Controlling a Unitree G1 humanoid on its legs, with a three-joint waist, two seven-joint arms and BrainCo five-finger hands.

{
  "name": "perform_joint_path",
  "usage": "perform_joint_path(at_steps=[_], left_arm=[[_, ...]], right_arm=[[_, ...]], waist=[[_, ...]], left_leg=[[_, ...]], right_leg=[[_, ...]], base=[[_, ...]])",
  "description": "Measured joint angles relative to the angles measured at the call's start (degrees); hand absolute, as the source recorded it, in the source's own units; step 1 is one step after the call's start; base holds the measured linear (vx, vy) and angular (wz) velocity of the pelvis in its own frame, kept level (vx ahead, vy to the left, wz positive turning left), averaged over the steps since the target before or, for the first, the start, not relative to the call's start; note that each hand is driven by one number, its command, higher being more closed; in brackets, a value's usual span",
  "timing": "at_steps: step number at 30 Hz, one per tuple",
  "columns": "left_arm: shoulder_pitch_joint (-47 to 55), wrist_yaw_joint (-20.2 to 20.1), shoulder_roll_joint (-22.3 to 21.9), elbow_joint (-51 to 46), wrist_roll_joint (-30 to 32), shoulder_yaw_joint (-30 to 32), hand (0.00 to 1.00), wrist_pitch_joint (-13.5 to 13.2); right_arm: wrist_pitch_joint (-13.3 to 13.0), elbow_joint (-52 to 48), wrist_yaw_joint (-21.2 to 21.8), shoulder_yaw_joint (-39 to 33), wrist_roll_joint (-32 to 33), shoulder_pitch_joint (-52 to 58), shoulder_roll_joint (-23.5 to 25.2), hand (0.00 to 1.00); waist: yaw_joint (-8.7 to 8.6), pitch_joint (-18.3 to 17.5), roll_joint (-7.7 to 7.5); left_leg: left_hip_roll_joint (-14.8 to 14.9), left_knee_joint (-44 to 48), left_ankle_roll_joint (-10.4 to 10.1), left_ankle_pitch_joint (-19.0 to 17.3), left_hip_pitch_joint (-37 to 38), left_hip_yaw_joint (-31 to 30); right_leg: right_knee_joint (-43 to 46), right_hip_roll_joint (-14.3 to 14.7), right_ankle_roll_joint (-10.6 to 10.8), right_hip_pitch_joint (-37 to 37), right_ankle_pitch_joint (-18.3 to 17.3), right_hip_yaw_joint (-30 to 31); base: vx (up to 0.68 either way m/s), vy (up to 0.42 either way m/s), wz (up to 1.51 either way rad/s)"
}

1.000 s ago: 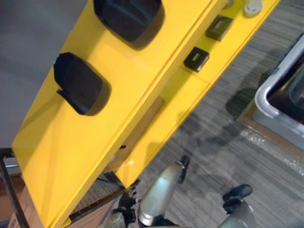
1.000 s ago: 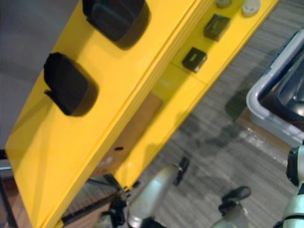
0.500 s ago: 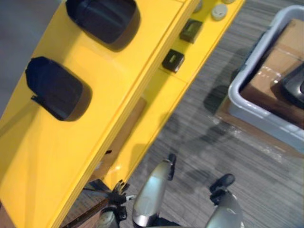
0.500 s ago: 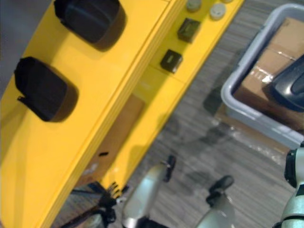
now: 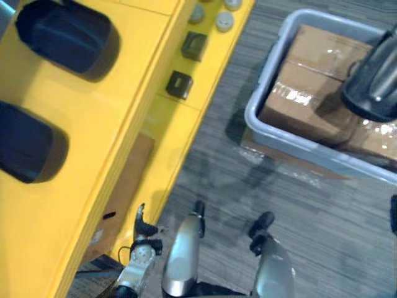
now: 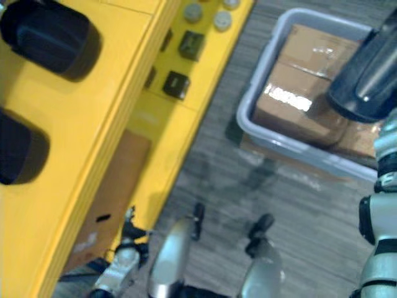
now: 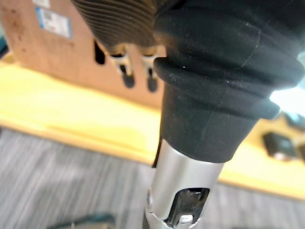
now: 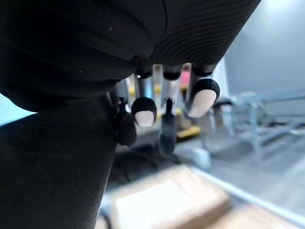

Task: Walk over and take plastic housings, then place them on the shelf

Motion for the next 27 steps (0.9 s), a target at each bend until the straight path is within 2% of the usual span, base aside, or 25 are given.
perform_joint_path(at_steps=[4,5,6,10,12,14,16,20,24,27], left_arm=[[-4.6,0.6,0.9,-0.4,0.4,1.4,0.00,-3.7],[-5.3,0.5,1.7,-1.3,0.4,1.4,0.00,-4.3],[-6.5,0.2,2.8,-3.0,0.8,1.4,0.00,-5.3],[-11.3,-1.5,3.0,-6.7,2.5,0.4,0.00,-6.5],[-13.5,-2.1,3.9,-8.2,2.1,0.2,0.00,-7.7],[-14.7,-2.9,4.6,-8.4,0.8,-0.8,0.00,-7.7],[-16.9,-4.6,4.2,-8.4,-3.2,-2.6,0.00,-7.6],[-18.0,-9.5,1.1,-9.0,-12.8,-4.8,0.00,-7.5],[-19.1,-15.2,0.0,-10.3,-24.5,-6.3,0.00,-6.4],[-19.5,-18.6,-0.4,-11.2,-31.0,-6.7,0.00,-4.5]], right_arm=[[-1.9,-8.8,-2.4,-0.1,-2.0,3.1,2.2,1.00],[-2.3,-11.2,-2.5,-0.1,-2.4,4.1,3.3,1.00],[-2.9,-14.9,-2.5,-0.2,-3.4,6.0,4.9,1.00],[-5.7,-22.7,-2.5,-0.8,-7.2,10.6,6.1,1.00],[-8.8,-28.4,-2.6,-1.2,-9.8,14.3,8.5,1.00],[-10.6,-31.5,-2.6,-1.3,-11.8,16.9,10.3,1.00],[-13.1,-34.1,-2.5,-1.3,-14.8,20.1,11.4,1.00],[-18.2,-36.5,-2.3,-1.1,-20.5,25.1,13.9,1.00],[-23.7,-38.9,-1.4,-1.0,-25.9,25.8,14.0,1.00],[-25.4,-39.0,-0.5,0.2,-28.1,26.0,14.0,1.00]], waist=[[-2.01,-0.2,-2.52],[-2.66,-0.3,-3.62],[-3.26,-0.4,-5.34],[-4.64,-1.1,-7.07],[-6.32,-2.8,-8.80],[-6.91,-4.2,-9.91],[-7.71,-5.1,-10.40],[-8.75,-10.9,-10.27],[-9.42,-13.0,-9.89],[-9.93,-13.3,-9.75]], left_leg=[[1.3,-0.7,-0.4,0.3,0.7,1.3],[1.6,-1.1,-0.7,0.4,1.2,2.0],[2.0,-1.8,-1.0,0.6,2.3,2.5],[2.8,-2.8,-1.2,0.7,5.3,3.9],[2.9,-4.0,-1.6,1.0,6.3,4.8],[3.1,-4.7,-1.9,1.1,7.0,5.6],[3.1,-6.0,-2.0,1.4,9.1,6.0],[3.0,-8.8,-2.5,1.9,11.2,7.1],[2.8,-10.8,-2.7,2.7,13.5,8.4],[2.5,-11.8,-2.7,2.9,15.1,8.4]], right_leg=[[-2.3,1.8,-0.9,0.5,0.7,1.2],[-2.5,2.1,-1.1,0.6,0.8,1.4],[-3.1,2.6,-1.4,0.9,1.2,2.3],[-5.8,3.8,-1.6,3.8,2.6,3.2],[-7.5,4.4,-1.5,4.6,3.2,3.7],[-8.7,4.9,-1.7,4.8,3.8,4.3],[-10.2,5.2,-1.6,6.8,4.3,4.4],[-12.4,5.7,-1.6,8.2,4.7,4.9],[-13.2,5.8,-1.5,9.2,4.9,5.7],[-13.8,5.8,-1.5,10.7,5.0,5.6]], base=[[-0.03,-0.034,-0.21],[-0.02,-0.030,-0.28],[-0.01,-0.026,-0.26],[-0.02,-0.011,-0.19],[-0.03,-0.001,-0.14],[0.00,-0.005,-0.20],[0.02,0.000,-0.10],[0.05,0.011,-0.09],[0.03,0.019,-0.11],[-0.02,0.029,0.03]])
